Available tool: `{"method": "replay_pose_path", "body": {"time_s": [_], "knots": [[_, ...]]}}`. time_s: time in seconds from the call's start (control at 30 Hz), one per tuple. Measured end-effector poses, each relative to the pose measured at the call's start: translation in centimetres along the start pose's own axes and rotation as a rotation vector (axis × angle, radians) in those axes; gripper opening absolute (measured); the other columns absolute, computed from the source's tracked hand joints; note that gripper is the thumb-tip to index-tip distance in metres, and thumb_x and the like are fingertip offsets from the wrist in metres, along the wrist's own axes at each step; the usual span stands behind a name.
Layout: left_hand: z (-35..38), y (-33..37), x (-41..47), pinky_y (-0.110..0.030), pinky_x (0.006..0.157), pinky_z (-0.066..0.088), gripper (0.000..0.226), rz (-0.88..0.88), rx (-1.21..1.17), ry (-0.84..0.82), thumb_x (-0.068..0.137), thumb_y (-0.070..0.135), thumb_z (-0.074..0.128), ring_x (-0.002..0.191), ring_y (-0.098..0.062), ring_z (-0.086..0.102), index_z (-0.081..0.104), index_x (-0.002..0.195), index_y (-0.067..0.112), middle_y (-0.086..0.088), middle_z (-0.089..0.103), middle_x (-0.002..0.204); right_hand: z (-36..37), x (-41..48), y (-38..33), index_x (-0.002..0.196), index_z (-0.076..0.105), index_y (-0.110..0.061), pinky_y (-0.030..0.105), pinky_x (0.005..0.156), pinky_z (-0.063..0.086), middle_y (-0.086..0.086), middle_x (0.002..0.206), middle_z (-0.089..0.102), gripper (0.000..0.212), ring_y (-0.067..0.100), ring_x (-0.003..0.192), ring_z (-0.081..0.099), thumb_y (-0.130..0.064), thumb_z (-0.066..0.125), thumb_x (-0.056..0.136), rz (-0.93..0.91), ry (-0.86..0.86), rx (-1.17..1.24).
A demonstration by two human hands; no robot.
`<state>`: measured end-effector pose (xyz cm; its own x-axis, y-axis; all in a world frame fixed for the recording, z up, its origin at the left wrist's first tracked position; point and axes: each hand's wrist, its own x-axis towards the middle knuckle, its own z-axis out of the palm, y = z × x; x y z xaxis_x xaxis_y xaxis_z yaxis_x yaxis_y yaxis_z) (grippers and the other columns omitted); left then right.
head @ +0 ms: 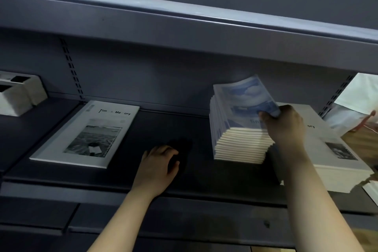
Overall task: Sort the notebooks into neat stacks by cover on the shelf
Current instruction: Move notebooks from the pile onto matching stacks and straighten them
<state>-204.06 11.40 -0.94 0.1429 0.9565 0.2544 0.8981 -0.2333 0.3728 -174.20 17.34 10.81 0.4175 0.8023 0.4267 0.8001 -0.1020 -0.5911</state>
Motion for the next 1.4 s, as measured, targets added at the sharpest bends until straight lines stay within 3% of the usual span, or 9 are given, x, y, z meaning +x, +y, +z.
{"method": "replay_pose_path", "body": {"time_s": [0.23,0.67,0.9,1.03,1.1,1.13,1.2,1.3,1.4], "knots": [[0.1,0.0,0.1,-0.029,0.102,0.03,0.034,0.01,-0.01,0.024,0.093,0.041,0.046,0.119,-0.009,0.045,0.053,0.125,0.032,0.014,0.05,0.129,0.9,0.0,0.4,0.106,0.059,0.011,0.046,0.087,0.044,0.03,0.109,0.061,0.05,0.045,0.106,0.056,-0.034,0.066,0.085,0.055,-0.003,0.04],[0.1,-0.1,0.1,-0.031,0.101,0.032,0.034,0.017,-0.029,0.038,0.091,0.04,0.049,0.117,-0.01,0.046,0.054,0.123,0.032,0.013,0.052,0.126,1.5,-0.5,-0.6,0.112,0.057,0.01,0.048,0.092,0.045,0.031,0.115,0.059,0.056,0.046,0.112,0.053,-0.038,0.062,0.082,0.181,-0.036,0.061],[-0.5,-0.2,-0.1,-0.031,0.104,0.03,0.036,0.037,-0.084,-0.008,0.092,0.037,0.049,0.121,-0.012,0.044,0.051,0.128,0.031,0.01,0.05,0.13,1.1,-2.1,-1.9,0.121,0.049,-0.005,0.047,0.093,0.034,0.021,0.126,0.049,0.052,0.042,0.118,0.042,-0.031,0.069,0.081,0.155,0.122,-0.037],[-1.6,-1.0,-0.4,-0.031,0.104,0.034,0.037,0.059,-0.135,-0.024,0.093,0.035,0.049,0.12,-0.011,0.045,0.051,0.13,0.029,0.008,0.05,0.132,0.7,-3.8,-3.3,0.098,0.065,-0.004,0.043,0.08,0.038,0.022,0.101,0.06,0.018,0.042,0.098,0.052,-0.016,0.06,0.085,-0.145,0.229,-0.132],[-2.4,-2.0,-0.7,-0.032,0.103,0.036,0.037,0.047,-0.119,0.015,0.093,0.035,0.05,0.119,-0.012,0.047,0.053,0.129,0.028,0.008,0.052,0.131,0.7,-5.3,-4.1,0.08,0.063,-0.005,0.026,0.062,0.038,0.01,0.071,0.061,0.007,0.033,0.068,0.059,-0.005,0.058,0.085,-0.323,0.249,-0.012],[-3.0,-2.7,-0.8,-0.032,0.102,0.037,0.036,0.035,-0.108,0.047,0.093,0.033,0.052,0.118,-0.013,0.049,0.055,0.128,0.027,0.006,0.053,0.129,0.8,-6.1,-4.7,0.076,0.06,-0.01,0.019,0.054,0.033,-0.002,0.06,0.054,0.012,0.02,0.054,0.056,-0.004,0.059,0.086,-0.365,0.222,0.046],[-4.2,-4.2,-1.0,-0.035,0.098,0.042,0.032,-0.009,-0.113,0.124,0.091,0.028,0.057,0.112,-0.018,0.054,0.061,0.123,0.023,0.002,0.058,0.123,1.3,-7.9,-5.8,0.076,0.056,-0.019,0.014,0.048,0.026,-0.013,0.057,0.048,0.016,-0.002,0.049,0.045,-0.009,0.06,0.088,-0.382,0.105,0.092],[-6.2,-7.2,-1.4,-0.039,0.094,0.045,0.029,-0.127,-0.09,0.184,0.09,0.022,0.059,0.107,-0.024,0.057,0.064,0.118,0.016,-0.004,0.061,0.118,3.7,-10.4,-6.8,0.083,0.061,-0.023,0.018,0.055,0.034,-0.007,0.072,0.062,0.008,0.006,0.06,0.052,-0.016,0.064,0.086,-0.346,-0.135,0.077],[-8.0,-10.9,-1.9,-0.042,0.094,0.044,0.032,-0.303,-0.006,0.124,0.091,0.026,0.054,0.11,-0.03,0.055,0.061,0.122,0.018,-0.007,0.059,0.123,6.4,-12.7,-7.3,0.09,0.066,-0.025,0.023,0.064,0.046,-0.005,0.081,0.069,0.007,0.015,0.073,0.062,-0.018,0.066,0.086,-0.302,-0.336,0.065]]}}
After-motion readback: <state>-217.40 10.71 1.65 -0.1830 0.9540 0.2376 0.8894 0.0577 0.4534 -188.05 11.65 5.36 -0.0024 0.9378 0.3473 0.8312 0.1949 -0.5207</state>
